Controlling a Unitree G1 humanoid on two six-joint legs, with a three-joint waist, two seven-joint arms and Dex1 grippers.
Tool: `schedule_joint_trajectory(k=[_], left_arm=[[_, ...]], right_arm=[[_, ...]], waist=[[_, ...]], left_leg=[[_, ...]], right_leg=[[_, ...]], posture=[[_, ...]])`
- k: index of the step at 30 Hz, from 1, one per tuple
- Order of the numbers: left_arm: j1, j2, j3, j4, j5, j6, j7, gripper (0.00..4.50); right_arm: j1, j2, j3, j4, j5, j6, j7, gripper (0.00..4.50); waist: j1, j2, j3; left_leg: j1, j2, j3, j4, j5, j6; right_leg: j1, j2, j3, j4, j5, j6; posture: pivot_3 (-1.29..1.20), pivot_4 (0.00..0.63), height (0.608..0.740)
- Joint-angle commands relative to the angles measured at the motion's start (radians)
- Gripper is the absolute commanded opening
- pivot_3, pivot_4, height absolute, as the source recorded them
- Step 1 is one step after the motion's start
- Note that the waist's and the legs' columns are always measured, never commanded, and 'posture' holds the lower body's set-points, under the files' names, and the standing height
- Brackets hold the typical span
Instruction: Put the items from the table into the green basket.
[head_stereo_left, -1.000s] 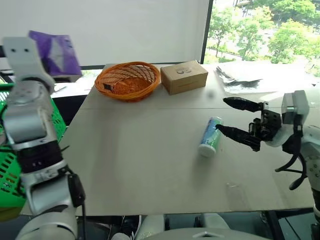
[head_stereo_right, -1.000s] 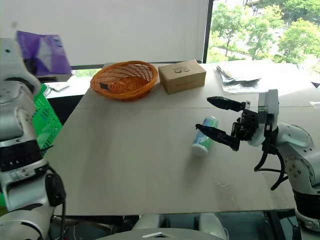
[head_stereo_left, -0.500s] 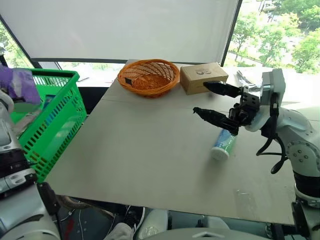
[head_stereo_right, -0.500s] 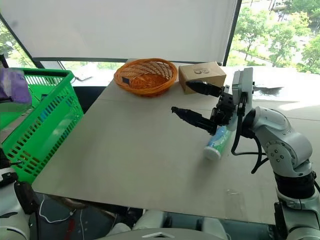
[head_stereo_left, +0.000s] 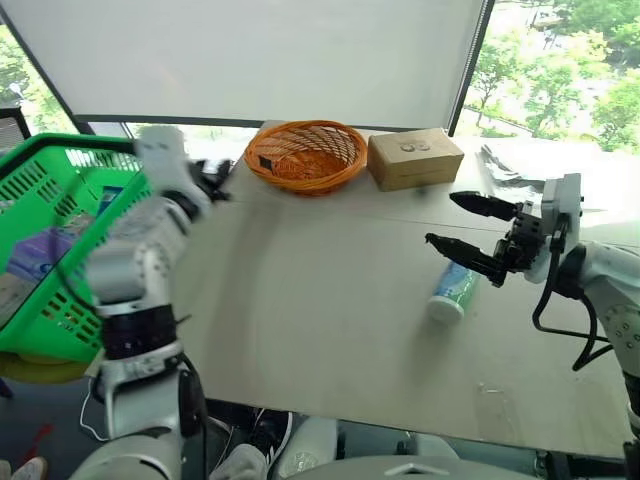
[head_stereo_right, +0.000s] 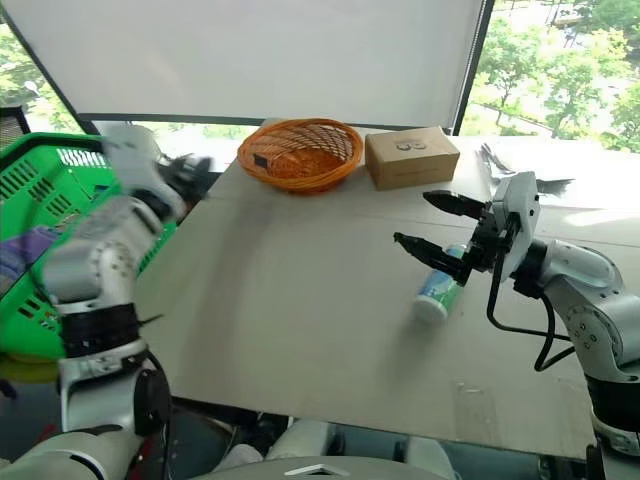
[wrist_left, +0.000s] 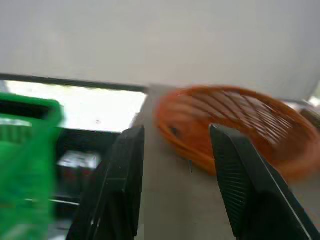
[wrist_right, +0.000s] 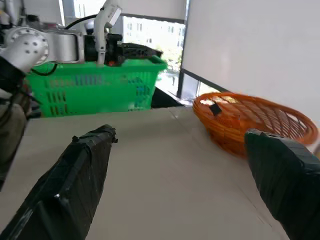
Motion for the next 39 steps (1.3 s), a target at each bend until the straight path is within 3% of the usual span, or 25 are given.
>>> schedule_joint_trajectory(k=[1, 4, 7, 10, 13, 19, 24, 27, 31, 36, 39], left_arm=[[0.014, -0.085, -0.176, -0.119, -0.059, 0.088, -0.046, 2.10], [0.015, -0.154, -0.226, -0.133, -0.045, 0.101, -0.010, 2.10], [0.018, -0.144, -0.230, -0.147, -0.042, 0.087, -0.029, 2.10], [0.038, -0.079, -0.217, -0.166, -0.046, 0.071, -0.078, 2.10], [0.076, 0.014, -0.190, -0.191, -0.085, 0.060, -0.176, 2.10], [0.181, 0.271, -0.099, -0.275, -0.218, 0.057, -0.464, 2.10], [0.291, 0.443, -0.038, -0.353, -0.297, 0.044, -0.639, 2.10], [0.349, 0.493, 0.005, -0.408, -0.335, -0.007, -0.722, 2.10], [0.394, 0.514, 0.087, -0.445, -0.390, -0.060, -0.784, 2.10], [0.412, 0.521, 0.077, -0.460, -0.373, -0.091, -0.769, 2.10], [0.401, 0.518, 0.039, -0.458, -0.344, -0.110, -0.748, 2.10]], right_arm=[[0.121, -0.056, -0.089, 0.044, -0.132, -0.114, 0.029, 4.50], [0.192, -0.058, -0.098, 0.023, -0.186, -0.104, -0.033, 4.50], [0.173, 0.031, -0.062, -0.047, -0.157, -0.011, -0.178, 4.50], [0.117, 0.164, 0.042, -0.124, -0.150, 0.154, -0.380, 4.50], [0.041, 0.257, 0.122, -0.127, -0.184, 0.367, -0.552, 4.50], [-0.149, 0.500, 0.092, -0.032, -0.171, 0.732, -0.813, 4.50], [-0.243, 0.541, 0.130, 0.023, -0.201, 0.950, -0.849, 4.50], [-0.271, 0.438, 0.283, 0.034, -0.282, 0.997, -0.863, 4.50], [-0.280, 0.338, 0.385, 0.044, -0.366, 0.956, -0.864, 4.50], [-0.252, 0.374, 0.315, 0.054, -0.366, 0.997, -0.847, 4.50], [-0.252, 0.552, 0.137, 0.068, -0.374, 1.077, -0.879, 4.50]], waist=[[-0.023, 0.000, 0.000], [-0.061, 0.003, 0.000], [-0.109, 0.008, -0.002], [-0.154, 0.012, -0.001], [-0.157, 0.017, 0.000], [-0.145, 0.017, 0.001], [-0.130, 0.017, 0.000], [-0.129, 0.017, 0.000], [-0.123, 0.017, -0.002], [-0.102, 0.015, -0.004], [-0.099, 0.011, -0.006]], left_leg=[[0.000, 0.001, 0.000, 0.000, 0.002, -0.004], [0.000, 0.004, 0.002, -0.001, 0.002, -0.004], [0.005, 0.010, 0.007, -0.001, 0.001, -0.001], [0.015, 0.012, 0.006, -0.002, 0.000, 0.000], [0.025, 0.013, 0.006, -0.003, 0.000, -0.001], [0.017, 0.012, 0.005, -0.002, 0.005, -0.009], [0.010, 0.010, 0.005, -0.003, 0.005, -0.009], [0.012, 0.010, 0.005, -0.003, 0.004, -0.007], [0.020, 0.010, 0.005, -0.008, 0.002, -0.005], [0.022, 0.010, 0.005, -0.009, 0.002, -0.004], [0.022, 0.010, 0.005, -0.009, 0.002, -0.004]], right_leg=[[0.000, 0.001, 0.000, 0.000, 0.000, 0.000], [-0.001, 0.005, 0.001, 0.001, 0.000, 0.000], [0.000, 0.012, 0.008, 0.004, -0.001, -0.001], [0.007, 0.019, 0.014, 0.006, 0.001, -0.004], [0.013, 0.022, 0.019, 0.006, 0.002, -0.005], [0.004, 0.021, 0.019, 0.004, 0.002, -0.005], [-0.001, 0.018, 0.019, 0.002, 0.002, -0.005], [0.000, 0.017, 0.019, 0.002, 0.002, -0.005], [0.005, 0.017, 0.019, 0.003, 0.001, -0.007], [0.008, 0.017, 0.019, 0.001, 0.001, -0.006], [0.008, 0.017, 0.019, 0.001, 0.001, -0.006]], posture=[[0.01, 0.000, 0.740], [-0.04, 0.000, 0.740], [-0.04, 0.000, 0.740], [-0.03, 0.000, 0.740], [-0.02, 0.000, 0.740], [0.02, 0.000, 0.740], [0.04, 0.000, 0.740], [0.06, 0.000, 0.740], [0.07, 0.000, 0.740], [0.08, 0.000, 0.740], [0.08, 0.000, 0.740]])
